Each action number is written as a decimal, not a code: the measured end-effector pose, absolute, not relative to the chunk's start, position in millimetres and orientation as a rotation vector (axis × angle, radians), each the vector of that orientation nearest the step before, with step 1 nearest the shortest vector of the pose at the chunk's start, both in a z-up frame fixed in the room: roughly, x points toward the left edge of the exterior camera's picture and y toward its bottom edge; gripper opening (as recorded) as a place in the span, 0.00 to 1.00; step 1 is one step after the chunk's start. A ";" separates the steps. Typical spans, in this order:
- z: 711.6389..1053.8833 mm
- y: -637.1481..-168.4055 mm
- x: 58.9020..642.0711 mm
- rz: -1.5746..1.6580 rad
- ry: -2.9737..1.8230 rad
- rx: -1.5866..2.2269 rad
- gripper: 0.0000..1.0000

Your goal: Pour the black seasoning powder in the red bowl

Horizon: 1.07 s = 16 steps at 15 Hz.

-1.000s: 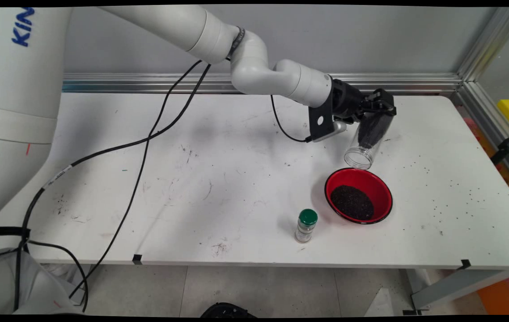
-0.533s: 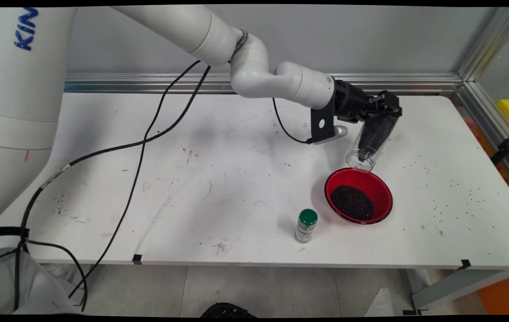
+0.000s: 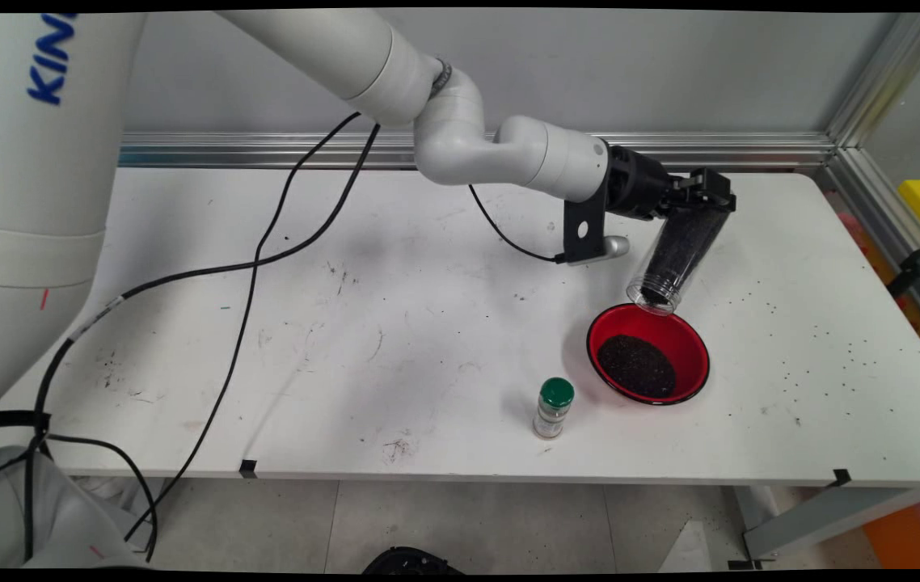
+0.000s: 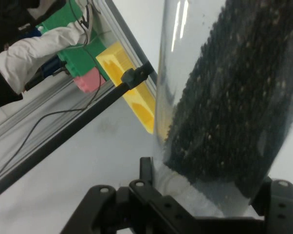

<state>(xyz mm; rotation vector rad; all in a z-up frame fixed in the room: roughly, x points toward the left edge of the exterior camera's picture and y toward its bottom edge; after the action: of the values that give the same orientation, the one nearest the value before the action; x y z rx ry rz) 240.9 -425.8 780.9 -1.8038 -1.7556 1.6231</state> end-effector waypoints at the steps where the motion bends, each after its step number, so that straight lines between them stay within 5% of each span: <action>1: 781.4 -424.0 240.7 1.630 -1.749 -1.811 0.00; 16: 782.2 -404.9 236.9 1.711 -1.614 -1.941 0.00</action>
<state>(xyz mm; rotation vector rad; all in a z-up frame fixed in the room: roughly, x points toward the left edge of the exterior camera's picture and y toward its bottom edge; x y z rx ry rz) 236.9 -404.9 782.2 -1.9412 -1.6136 1.7109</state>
